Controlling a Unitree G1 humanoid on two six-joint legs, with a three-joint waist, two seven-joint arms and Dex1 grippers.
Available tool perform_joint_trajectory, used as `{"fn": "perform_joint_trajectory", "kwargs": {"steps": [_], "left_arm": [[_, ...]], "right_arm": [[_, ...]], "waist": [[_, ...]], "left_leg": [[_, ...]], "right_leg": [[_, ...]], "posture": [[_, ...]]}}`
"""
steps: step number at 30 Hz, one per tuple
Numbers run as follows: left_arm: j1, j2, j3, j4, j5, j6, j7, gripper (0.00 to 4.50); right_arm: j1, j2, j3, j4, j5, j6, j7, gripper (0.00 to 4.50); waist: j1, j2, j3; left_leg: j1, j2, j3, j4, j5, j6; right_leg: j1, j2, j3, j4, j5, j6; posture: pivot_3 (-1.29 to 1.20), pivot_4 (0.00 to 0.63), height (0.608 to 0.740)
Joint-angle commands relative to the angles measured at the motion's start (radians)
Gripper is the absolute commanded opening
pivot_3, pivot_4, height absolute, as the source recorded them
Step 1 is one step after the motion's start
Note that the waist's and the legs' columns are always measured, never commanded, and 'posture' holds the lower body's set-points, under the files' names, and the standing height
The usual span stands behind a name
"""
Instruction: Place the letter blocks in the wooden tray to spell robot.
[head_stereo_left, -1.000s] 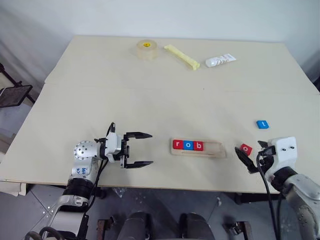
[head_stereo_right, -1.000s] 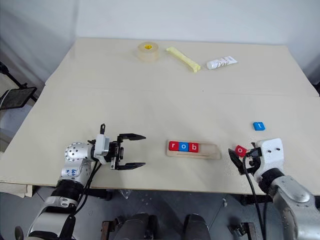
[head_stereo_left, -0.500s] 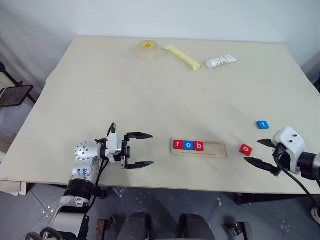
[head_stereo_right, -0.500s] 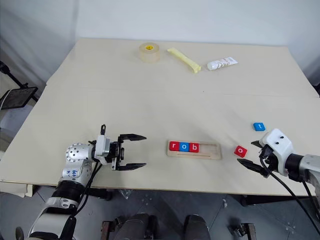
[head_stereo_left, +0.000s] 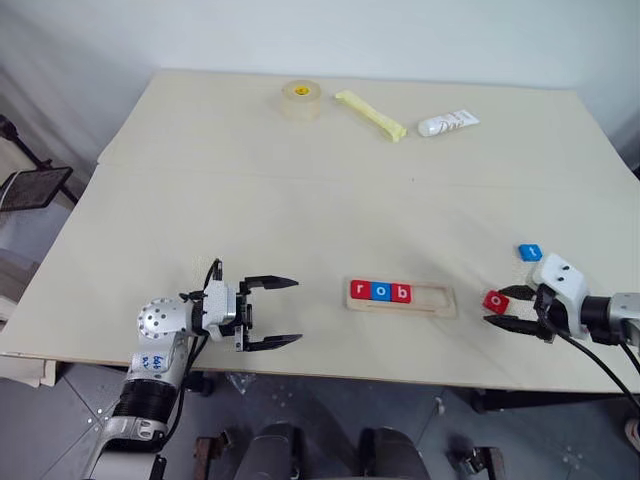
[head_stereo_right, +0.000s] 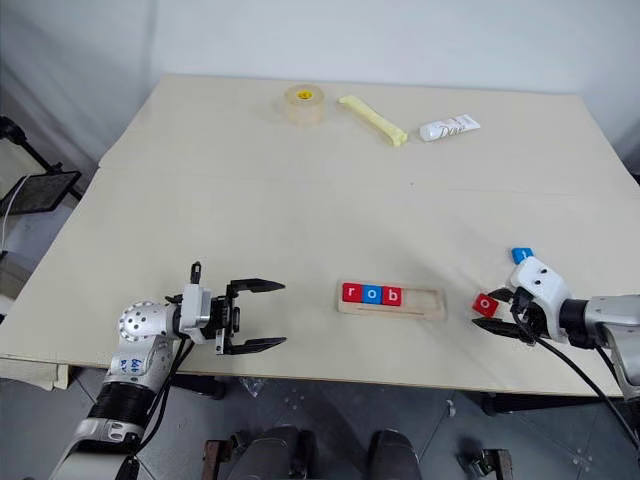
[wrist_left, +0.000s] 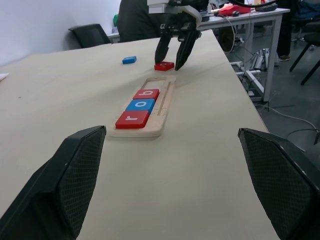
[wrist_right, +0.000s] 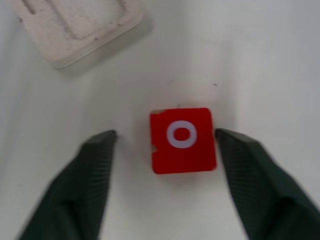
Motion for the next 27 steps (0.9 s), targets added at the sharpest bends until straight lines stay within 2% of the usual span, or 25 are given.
{"fn": "perform_joint_trajectory", "kwargs": {"steps": [1,2,3,11,16,22,27], "left_arm": [[0.017,0.013,0.014,-0.044,-0.021,0.004,0.01,4.5],[0.019,0.015,0.013,-0.046,-0.022,0.005,0.011,4.5],[0.016,0.015,0.012,-0.044,-0.022,0.004,0.011,4.5],[-0.023,0.005,0.004,-0.001,-0.017,-0.006,0.002,4.5],[-0.064,-0.017,-0.005,0.055,-0.01,-0.029,-0.008,4.5],[-0.086,-0.034,-0.011,0.09,-0.005,-0.048,-0.015,4.5],[-0.092,-0.04,-0.013,0.101,-0.004,-0.06,-0.018,4.5]], "right_arm": [[-0.006,-0.021,-0.009,-0.006,-0.01,-0.009,0.008,1.83],[-0.006,-0.022,-0.01,-0.008,-0.011,-0.01,0.009,1.52],[-0.009,-0.025,-0.01,-0.017,-0.012,-0.01,0.01,1.44],[-0.095,-0.065,0.008,-0.116,0.003,0.003,0.091,1.45],[-0.231,-0.103,0.141,-0.22,-0.02,0.084,0.203,1.45],[-0.387,-0.037,0.299,-0.193,-0.103,0.088,0.22,1.45],[-0.455,0.016,0.375,-0.135,-0.148,0.06,0.241,1.45]], "waist": [[0.002,0.0,0.0],[0.003,0.0,0.0],[0.004,0.0,0.0],[0.004,0.0,0.0],[0.002,0.0,0.0],[0.003,0.0,0.0],[0.004,0.0,0.0]], "left_leg": [[0.0,0.0,0.0,0.0,0.0,0.0],[0.0,0.0,0.0,0.0,0.0,0.0],[0.0,0.0,0.0,0.0,0.0,0.0],[0.0,0.0,0.0,0.0,0.0,0.0],[0.0,0.001,0.0,0.0,0.0,0.0],[-0.001,0.0,0.0,0.0,0.0,0.0],[-0.002,-0.001,-0.001,0.001,0.0,0.0]], "right_leg": [[0.0,0.0,0.0,0.0,0.0,0.0],[0.0,0.0,0.0,0.0,0.0,0.0],[0.0,0.0,0.0,0.0,0.0,0.0],[0.0,0.0,0.0,0.0,0.0,0.0],[0.0,0.0,0.0,-0.001,0.0,0.0],[-0.001,0.0,0.0,-0.001,0.0,0.0],[-0.001,0.0,-0.001,0.0,0.0,0.0]], "posture": [[0.0,0.15,0.74],[0.0,0.15,0.74],[0.0,0.15,0.74],[0.0,0.15,0.74],[0.0,0.15,0.74],[0.0,0.15,0.74],[0.0,0.15,0.74]]}}
